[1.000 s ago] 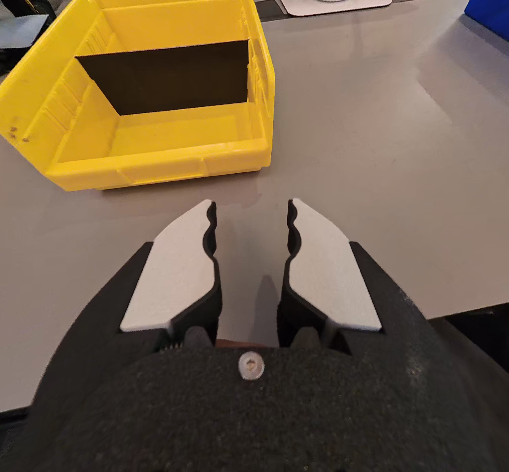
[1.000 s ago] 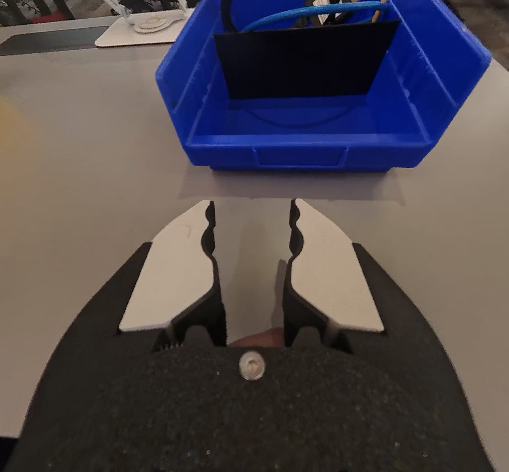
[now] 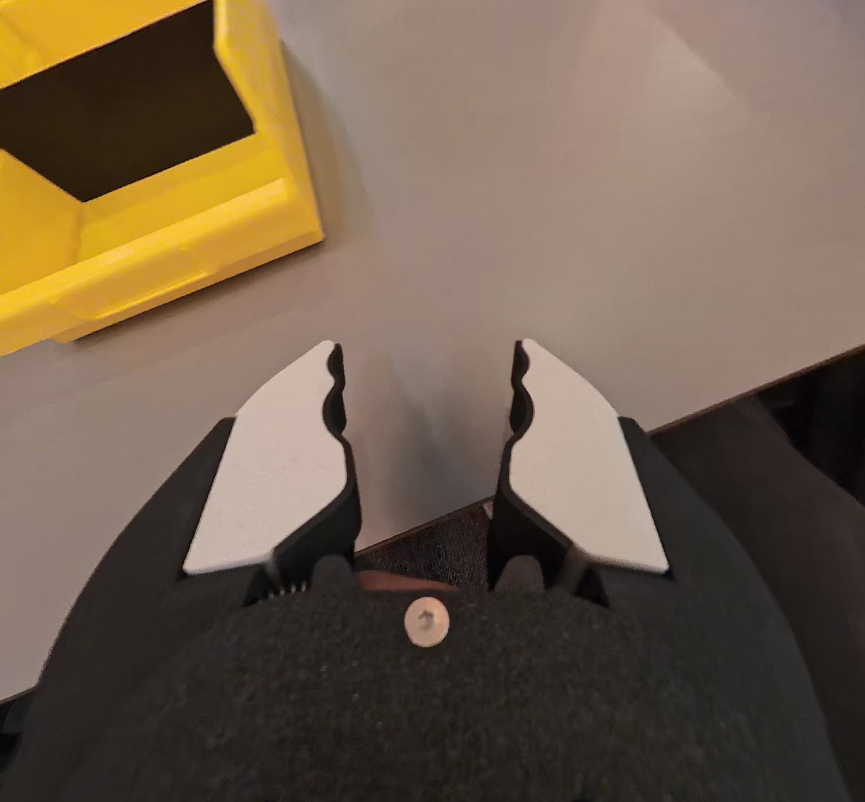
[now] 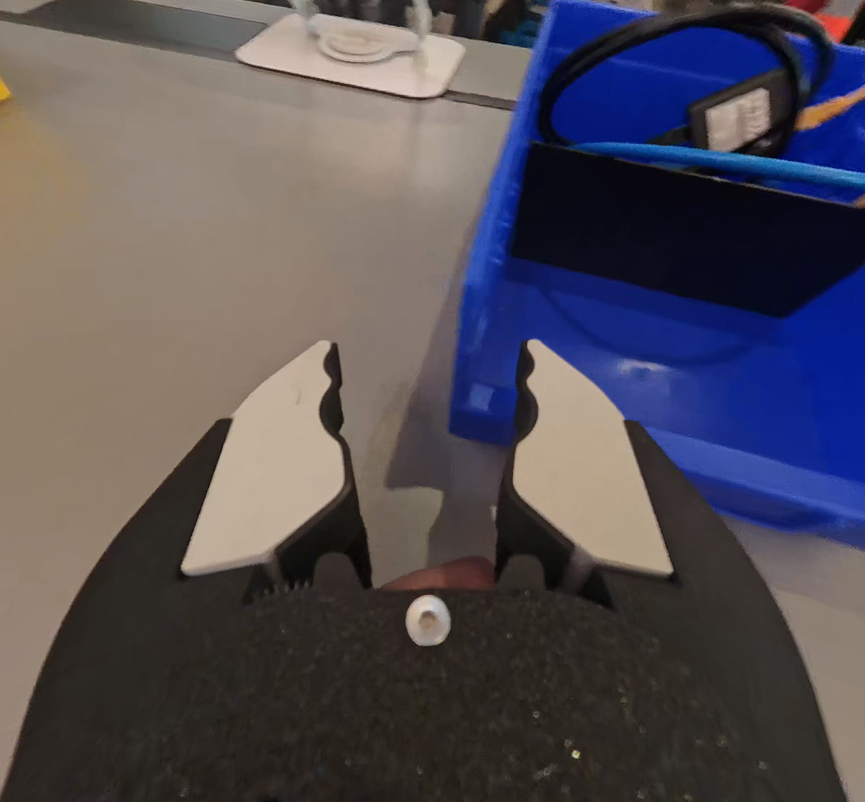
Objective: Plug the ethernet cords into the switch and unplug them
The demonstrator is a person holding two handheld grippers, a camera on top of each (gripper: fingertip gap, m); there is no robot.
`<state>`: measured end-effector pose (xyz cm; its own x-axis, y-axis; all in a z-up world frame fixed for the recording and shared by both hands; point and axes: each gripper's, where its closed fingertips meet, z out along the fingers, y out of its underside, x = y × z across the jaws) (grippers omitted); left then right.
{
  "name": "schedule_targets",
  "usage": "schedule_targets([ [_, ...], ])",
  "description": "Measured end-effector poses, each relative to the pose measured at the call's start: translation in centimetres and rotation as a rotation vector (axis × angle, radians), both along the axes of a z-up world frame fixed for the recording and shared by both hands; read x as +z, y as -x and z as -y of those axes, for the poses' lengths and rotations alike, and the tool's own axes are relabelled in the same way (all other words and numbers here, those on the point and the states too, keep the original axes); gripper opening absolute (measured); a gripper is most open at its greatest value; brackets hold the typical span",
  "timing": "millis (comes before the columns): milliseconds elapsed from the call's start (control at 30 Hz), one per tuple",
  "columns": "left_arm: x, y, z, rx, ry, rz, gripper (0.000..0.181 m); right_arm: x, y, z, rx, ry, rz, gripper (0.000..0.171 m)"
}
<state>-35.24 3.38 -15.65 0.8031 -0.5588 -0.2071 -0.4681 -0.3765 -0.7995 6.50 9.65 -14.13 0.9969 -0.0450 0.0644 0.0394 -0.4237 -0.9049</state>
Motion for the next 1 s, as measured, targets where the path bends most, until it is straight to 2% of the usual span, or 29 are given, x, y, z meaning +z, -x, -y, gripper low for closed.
schedule_targets([
  [67,-0.1,-2.4,1.1,-0.07,0.021,0.032,0.087,0.5,1.6,-0.7,0.062,-0.036,-0.01,0.07],
  [167,0.5,-7.7,2.5,-0.178,0.034,0.125,0.083,0.5,3.6,-0.5,0.148,-0.022,-0.044,0.069],
  [233,0.9,-11.7,2.3,-0.223,0.043,0.162,0.079,0.8,4.8,0.4,0.229,0.004,-0.058,0.05],
  [300,1.2,-16.3,1.4,-0.269,0.053,0.159,0.078,2.5,4.1,1.4,0.21,-0.026,-0.052,0.054],
  [400,2.2,-24.0,-1.1,-0.3,0.047,0.186,0.072,6.1,-0.1,4.0,0.09,-0.102,0.017,0.058],
  [467,2.5,-29.0,-2.9,-0.291,0.086,0.228,0.072,7.0,-4.4,6.6,-0.047,-0.125,0.02,0.049],
  [500,2.5,-31.3,-3.8,-0.286,0.104,0.251,0.072,6.5,-7.1,7.9,-0.135,-0.101,0.018,0.044],
  [567,2.2,-35.1,-5.8,-0.253,0.113,0.263,0.07,4.8,-12.4,9.8,-0.285,-0.046,0.018,0.046],
  [633,1.9,-37.9,-7.9,-0.214,0.095,0.251,0.07,3.0,-15.5,10.2,-0.337,-0.019,-0.061,0.048],
  [733,1.6,-41.1,-9.3,-0.213,0.122,0.267,0.055,0.3,-15.6,8.2,-0.233,0.031,-0.211,0.048],
  [800,2.0,-41.6,-9.8,-0.169,0.174,0.317,0.034,-0.6,-15.0,6.8,-0.172,0.046,-0.274,0.032],
  [833,2.1,-41.3,-10.2,-0.134,0.195,0.321,0.017,-0.8,-14.5,6.1,-0.168,0.029,-0.311,0.015],
  [933,2.5,-40.2,-10.6,-0.12,0.12,0.232,0.007,-1.0,-14.2,5.5,-0.248,0.03,-0.322,0.009],
  [1000,3.1,-39.1,-10.0,-0.135,0.084,0.208,0.008,-0.3,-13.8,5.6,-0.309,0.033,-0.213,0.005],
])
